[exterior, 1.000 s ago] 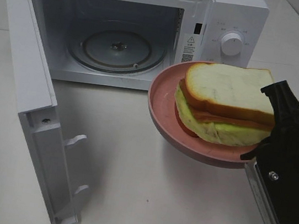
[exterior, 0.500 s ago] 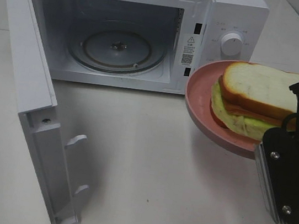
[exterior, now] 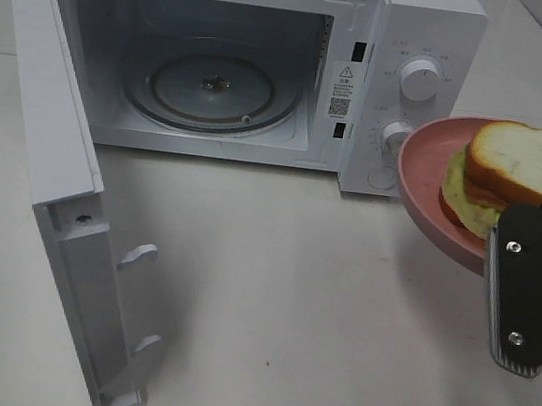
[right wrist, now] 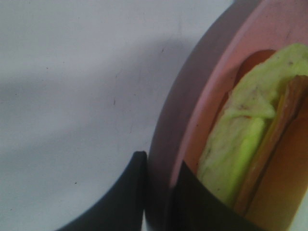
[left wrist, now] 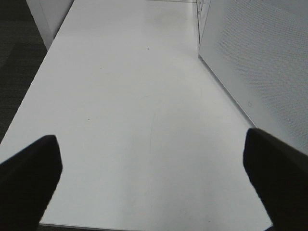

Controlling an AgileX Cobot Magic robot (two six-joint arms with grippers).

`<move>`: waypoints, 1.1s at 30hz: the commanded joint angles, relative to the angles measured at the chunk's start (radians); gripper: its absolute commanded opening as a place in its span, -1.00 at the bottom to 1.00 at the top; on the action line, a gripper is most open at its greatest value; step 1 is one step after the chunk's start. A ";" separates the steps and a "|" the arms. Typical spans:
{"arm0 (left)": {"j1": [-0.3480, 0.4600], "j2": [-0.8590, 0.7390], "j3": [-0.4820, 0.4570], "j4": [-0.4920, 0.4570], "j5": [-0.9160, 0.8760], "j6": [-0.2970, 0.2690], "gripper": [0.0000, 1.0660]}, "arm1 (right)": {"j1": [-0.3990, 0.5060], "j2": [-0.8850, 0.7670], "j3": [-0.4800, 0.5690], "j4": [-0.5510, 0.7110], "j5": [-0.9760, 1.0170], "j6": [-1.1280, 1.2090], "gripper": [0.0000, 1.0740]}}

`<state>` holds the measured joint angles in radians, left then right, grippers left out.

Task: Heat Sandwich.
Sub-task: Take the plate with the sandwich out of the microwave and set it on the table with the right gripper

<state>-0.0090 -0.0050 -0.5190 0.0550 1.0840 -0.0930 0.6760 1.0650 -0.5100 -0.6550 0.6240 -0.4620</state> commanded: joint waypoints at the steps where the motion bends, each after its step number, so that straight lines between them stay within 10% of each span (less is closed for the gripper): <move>1: -0.004 -0.016 0.000 -0.003 -0.012 0.000 0.83 | 0.001 -0.015 -0.003 -0.049 0.046 0.105 -1.00; 33: -0.004 -0.016 0.000 -0.003 -0.012 0.000 0.83 | -0.002 0.013 -0.005 -0.131 0.369 0.688 -1.00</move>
<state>-0.0090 -0.0050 -0.5190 0.0550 1.0840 -0.0930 0.6760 1.0600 -0.5100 -0.7370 0.9820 0.1660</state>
